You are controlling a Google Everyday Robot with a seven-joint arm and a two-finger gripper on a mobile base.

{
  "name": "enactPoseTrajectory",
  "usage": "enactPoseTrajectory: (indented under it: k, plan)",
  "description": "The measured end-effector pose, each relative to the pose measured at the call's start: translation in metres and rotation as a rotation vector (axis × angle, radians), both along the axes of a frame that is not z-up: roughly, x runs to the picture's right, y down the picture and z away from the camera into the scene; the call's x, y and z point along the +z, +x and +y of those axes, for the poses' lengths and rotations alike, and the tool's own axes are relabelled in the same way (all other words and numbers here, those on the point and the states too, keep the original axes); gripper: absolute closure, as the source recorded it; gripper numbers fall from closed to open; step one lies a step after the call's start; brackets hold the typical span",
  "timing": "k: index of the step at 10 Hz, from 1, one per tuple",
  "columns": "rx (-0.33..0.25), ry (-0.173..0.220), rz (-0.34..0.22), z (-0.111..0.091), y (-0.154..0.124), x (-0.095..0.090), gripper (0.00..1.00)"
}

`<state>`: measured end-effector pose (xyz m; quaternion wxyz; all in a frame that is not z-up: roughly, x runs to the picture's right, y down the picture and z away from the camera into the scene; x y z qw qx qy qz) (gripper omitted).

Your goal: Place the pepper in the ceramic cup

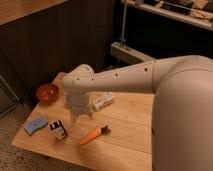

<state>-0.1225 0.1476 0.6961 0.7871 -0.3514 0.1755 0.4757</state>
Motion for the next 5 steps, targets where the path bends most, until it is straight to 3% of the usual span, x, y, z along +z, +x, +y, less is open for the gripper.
enactPoseTrajectory:
  k: [3,5]
  plan:
    - [-0.236,-0.021,-0.124,0.0040,0.0022,-0.0052,0.35]
    - [-0.314,-0.031,-0.165,0.0049,0.0035,-0.0068,0.35]
